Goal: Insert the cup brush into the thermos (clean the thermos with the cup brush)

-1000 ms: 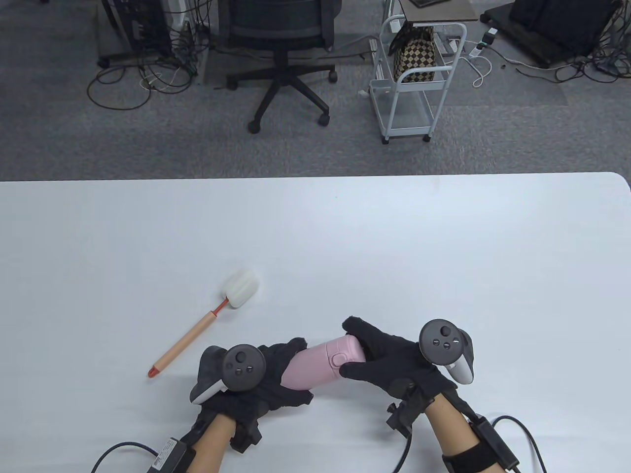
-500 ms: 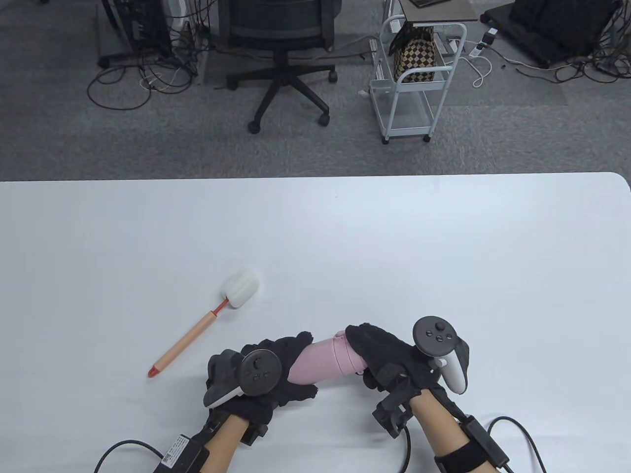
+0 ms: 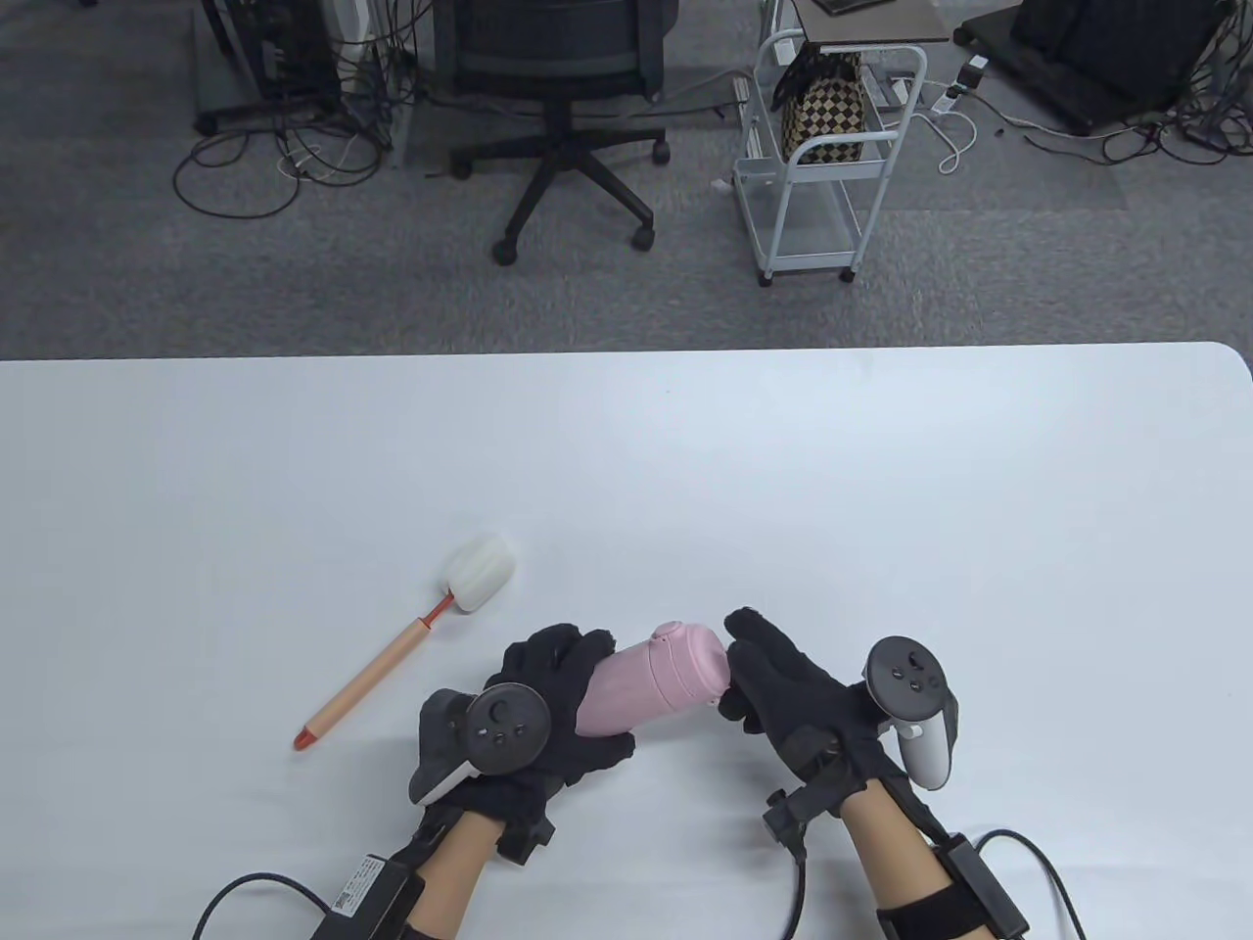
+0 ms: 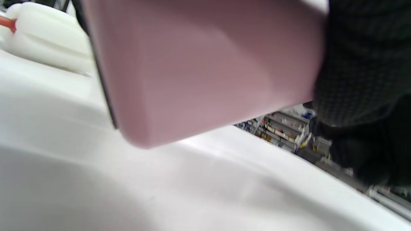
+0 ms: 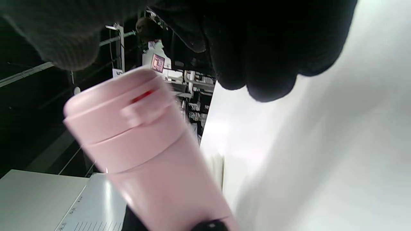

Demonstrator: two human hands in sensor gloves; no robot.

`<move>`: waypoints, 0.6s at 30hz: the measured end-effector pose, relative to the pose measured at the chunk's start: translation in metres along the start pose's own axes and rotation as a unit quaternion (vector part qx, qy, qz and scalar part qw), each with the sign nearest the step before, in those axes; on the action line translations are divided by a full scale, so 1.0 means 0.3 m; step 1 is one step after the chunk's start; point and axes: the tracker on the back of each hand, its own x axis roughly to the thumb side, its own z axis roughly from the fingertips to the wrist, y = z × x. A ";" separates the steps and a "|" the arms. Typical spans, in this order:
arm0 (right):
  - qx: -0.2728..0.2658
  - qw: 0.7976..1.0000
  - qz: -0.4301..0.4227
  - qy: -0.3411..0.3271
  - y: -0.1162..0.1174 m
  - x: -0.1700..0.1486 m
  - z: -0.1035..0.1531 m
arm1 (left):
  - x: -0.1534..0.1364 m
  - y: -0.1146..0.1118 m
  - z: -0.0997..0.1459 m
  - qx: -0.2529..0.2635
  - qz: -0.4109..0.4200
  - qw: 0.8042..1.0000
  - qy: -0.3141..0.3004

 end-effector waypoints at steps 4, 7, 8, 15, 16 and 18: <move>-0.022 0.999 0.040 -0.016 -0.029 -0.002 0.003 | -0.040 0.014 -0.003 0.024 0.094 0.995 0.018; -0.031 0.998 0.057 -0.021 -0.041 0.003 0.002 | -0.066 0.020 -0.001 0.042 0.150 0.987 0.043; -0.033 0.997 0.064 -0.022 -0.044 0.004 0.002 | -0.075 0.024 -0.001 0.050 0.159 0.985 0.050; -0.021 0.996 0.086 -0.019 -0.040 0.002 0.000 | -0.108 0.017 0.000 0.060 0.183 0.978 0.084; -0.020 0.996 0.087 -0.020 -0.040 0.003 0.000 | -0.112 0.011 0.000 0.058 0.190 0.976 0.087; -0.021 0.996 0.089 -0.021 -0.038 0.003 0.001 | -0.122 -0.004 0.002 0.044 0.210 0.971 0.102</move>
